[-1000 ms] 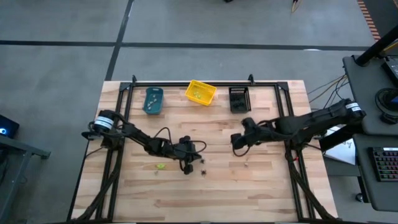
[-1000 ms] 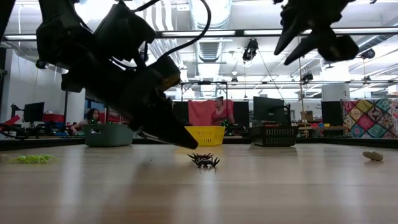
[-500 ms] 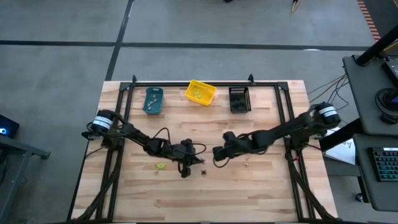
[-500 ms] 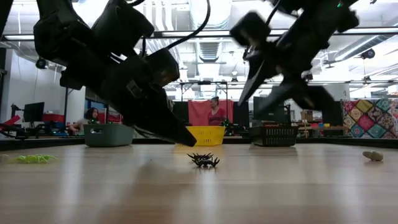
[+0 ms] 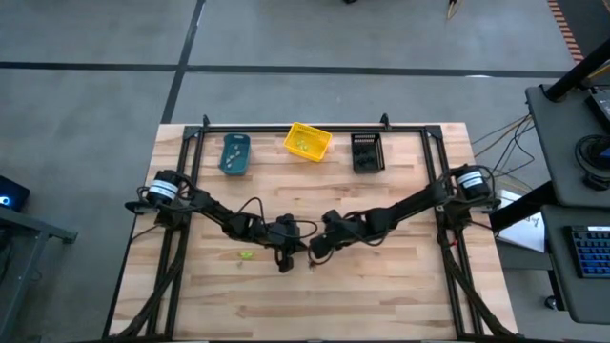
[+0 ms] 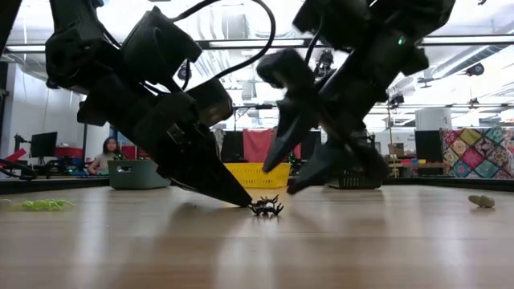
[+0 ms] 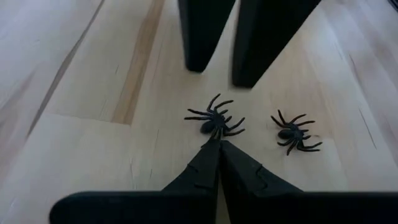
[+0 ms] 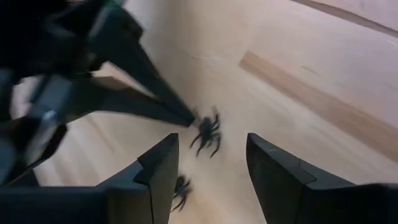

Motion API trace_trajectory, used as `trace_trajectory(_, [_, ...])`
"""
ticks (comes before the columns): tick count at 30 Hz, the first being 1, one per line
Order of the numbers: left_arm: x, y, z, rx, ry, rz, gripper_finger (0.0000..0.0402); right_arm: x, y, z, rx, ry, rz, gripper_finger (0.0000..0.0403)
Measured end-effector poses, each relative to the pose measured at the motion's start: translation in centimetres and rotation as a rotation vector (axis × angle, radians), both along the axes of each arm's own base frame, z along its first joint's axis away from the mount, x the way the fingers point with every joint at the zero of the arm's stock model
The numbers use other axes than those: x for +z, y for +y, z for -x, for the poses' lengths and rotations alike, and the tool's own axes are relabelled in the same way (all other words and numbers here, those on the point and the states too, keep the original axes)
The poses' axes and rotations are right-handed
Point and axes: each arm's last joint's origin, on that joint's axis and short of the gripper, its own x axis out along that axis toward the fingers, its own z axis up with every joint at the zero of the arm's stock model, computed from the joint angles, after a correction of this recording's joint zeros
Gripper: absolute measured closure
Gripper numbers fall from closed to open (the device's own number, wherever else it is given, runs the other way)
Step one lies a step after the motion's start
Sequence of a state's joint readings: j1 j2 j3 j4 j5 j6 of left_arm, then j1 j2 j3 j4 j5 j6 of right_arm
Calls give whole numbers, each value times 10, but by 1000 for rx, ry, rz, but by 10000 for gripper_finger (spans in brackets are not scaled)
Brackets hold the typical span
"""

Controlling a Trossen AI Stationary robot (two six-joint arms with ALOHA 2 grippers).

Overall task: Sort Halloween decoration
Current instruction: Put the black spider toy into the black bin

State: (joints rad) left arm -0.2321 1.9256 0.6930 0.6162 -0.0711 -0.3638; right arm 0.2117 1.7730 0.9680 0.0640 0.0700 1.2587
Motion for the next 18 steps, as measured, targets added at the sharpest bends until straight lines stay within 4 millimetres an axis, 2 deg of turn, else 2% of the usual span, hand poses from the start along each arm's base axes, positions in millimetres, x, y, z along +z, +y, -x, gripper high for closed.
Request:
trace_trajectory(7, [-2, 0, 0, 15, 8, 3, 401, -14, 2, -8, 51, 39, -35, 227])
trace_trajectory(13, [-2, 0, 0, 24, 9, -5, 401, -18, 3, -13, 68, -4, -56, 228])
trace_trajectory(18, [-3, 1, 0, 24, 9, -5, 401, -19, 3, -13, 72, 0, -55, 261])
